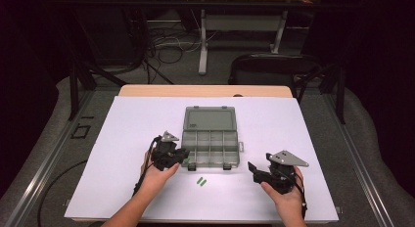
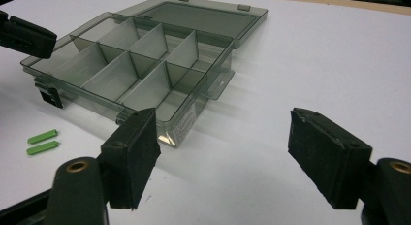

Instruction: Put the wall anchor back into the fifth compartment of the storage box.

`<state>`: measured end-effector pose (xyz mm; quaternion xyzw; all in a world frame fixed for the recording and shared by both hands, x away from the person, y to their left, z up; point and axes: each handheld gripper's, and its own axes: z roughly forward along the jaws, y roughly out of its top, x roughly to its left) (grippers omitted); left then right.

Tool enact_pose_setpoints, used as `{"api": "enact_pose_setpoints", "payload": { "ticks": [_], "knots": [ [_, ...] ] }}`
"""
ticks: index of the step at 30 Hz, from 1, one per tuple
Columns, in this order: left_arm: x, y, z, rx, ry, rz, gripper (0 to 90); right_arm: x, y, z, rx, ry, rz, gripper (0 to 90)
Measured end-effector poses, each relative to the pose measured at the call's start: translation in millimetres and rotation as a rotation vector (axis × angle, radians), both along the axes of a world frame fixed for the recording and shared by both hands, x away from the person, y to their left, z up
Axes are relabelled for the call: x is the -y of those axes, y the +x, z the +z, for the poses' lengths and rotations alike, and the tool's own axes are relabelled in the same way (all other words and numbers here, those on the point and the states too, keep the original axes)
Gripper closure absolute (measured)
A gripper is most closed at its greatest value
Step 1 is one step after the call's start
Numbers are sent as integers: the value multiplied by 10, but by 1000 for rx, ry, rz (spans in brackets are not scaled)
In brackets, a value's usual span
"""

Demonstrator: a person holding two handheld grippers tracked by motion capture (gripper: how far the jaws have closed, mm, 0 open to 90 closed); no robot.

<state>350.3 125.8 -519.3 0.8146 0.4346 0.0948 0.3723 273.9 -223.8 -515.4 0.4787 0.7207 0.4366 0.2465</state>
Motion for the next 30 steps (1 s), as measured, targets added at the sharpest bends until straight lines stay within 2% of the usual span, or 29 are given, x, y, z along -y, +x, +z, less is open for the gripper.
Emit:
{"api": "enact_pose_setpoints", "payload": {
  "ticks": [2, 9, 11, 13, 16, 19, 23, 25, 30],
  "knots": [
    [-14, -16, 18, 6, -6, 1, 681, 12, -8, 13, -18, -6, 1, 257],
    [-56, -98, 82, 43, -49, -10, 569, 9, -9, 15, -14, -8, 2, 257],
    [-69, -119, 96, 52, -48, -15, 550, 10, -9, 15, -13, -8, 2, 257],
    [-74, -140, 96, 52, -52, -18, 528, 14, -11, 16, -15, -8, 2, 257],
    [-78, -173, 81, 54, -55, -25, 496, 5, 0, 1, 8, 3, -3, 257],
    [-75, -212, 57, 42, -60, -37, 462, 9, -8, 9, -2, 2, -2, 257],
    [-68, -270, 34, 44, -55, -60, 412, 13, -20, 25, -19, -8, 6, 255],
    [-56, -309, 23, 44, -58, -69, 395, 1, -10, 9, 3, 3, 2, 254],
    [-14, -412, -21, 56, -32, -98, 390, 4, -10, 10, 2, 3, 4, 248]
  ]
}}
